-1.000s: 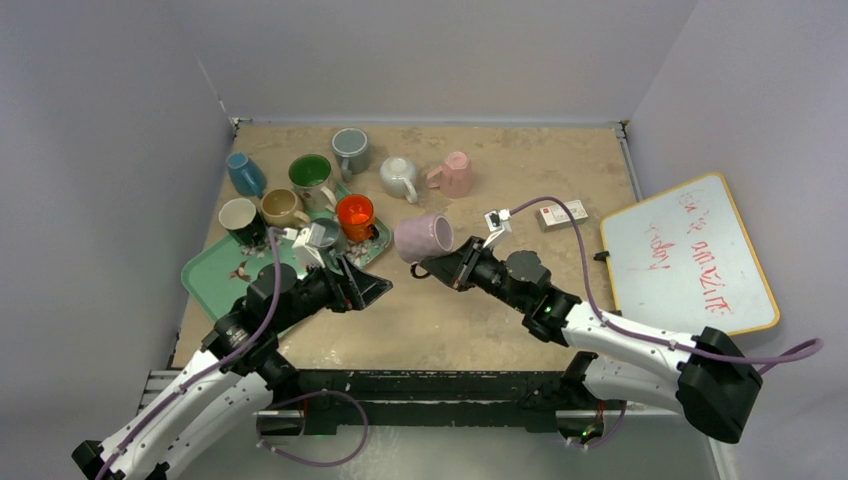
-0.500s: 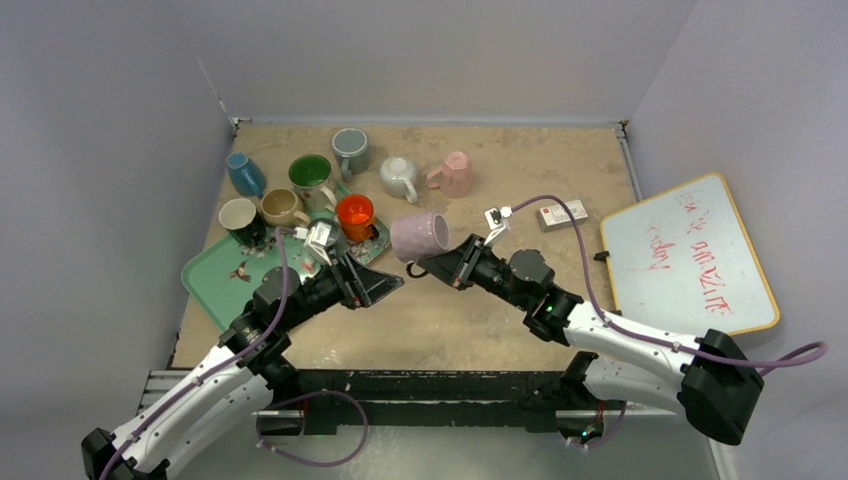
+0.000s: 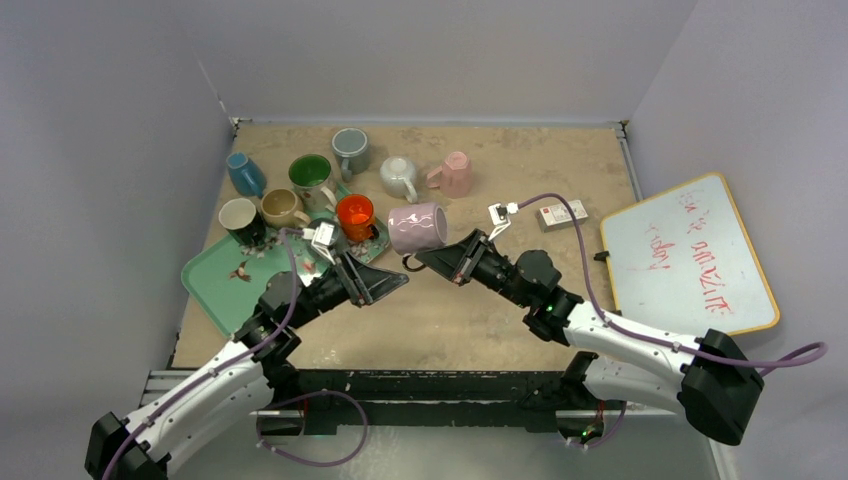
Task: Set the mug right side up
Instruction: Turn over the cup at the center of the board.
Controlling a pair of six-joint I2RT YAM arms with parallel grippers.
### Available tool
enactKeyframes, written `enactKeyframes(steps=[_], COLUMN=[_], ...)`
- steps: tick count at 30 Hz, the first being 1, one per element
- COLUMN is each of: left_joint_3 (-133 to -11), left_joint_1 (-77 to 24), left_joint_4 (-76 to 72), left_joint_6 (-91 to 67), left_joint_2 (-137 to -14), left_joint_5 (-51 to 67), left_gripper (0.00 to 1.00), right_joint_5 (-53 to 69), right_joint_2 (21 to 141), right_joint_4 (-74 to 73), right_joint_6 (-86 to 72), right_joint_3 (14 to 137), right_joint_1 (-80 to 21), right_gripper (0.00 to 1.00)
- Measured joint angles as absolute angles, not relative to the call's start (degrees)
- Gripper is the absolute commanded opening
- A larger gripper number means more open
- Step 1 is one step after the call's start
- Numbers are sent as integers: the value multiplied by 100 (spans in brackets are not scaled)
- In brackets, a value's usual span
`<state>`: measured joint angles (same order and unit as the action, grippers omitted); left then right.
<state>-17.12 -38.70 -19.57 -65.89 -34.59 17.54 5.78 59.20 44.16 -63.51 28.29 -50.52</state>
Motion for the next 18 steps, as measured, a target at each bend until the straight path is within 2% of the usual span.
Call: enactKeyframes(steps=[9,13,18], left_joint_3=[-1712,-1712,-1712], left_joint_1=[-3870,-3870,-3870], left_joint_4=[-3321,-3767,-4145], left_joint_6=[-6689,-6700,-6805], left_joint_2=[-3981,-4263,-4436], left_joint_5=[2246,2510,2770], left_gripper=[57,47,45], right_joint_5=[1039,1347,1599], right_joint_2=[6066,6298,6495], right_joint_4=[4764,5035,5389], right_joint_6=[-6523,-6608,-6733], right_joint_3=[2877,2947,3011], right_joint_1=[-5068,-5074,-5096], right_gripper=[0,0,0])
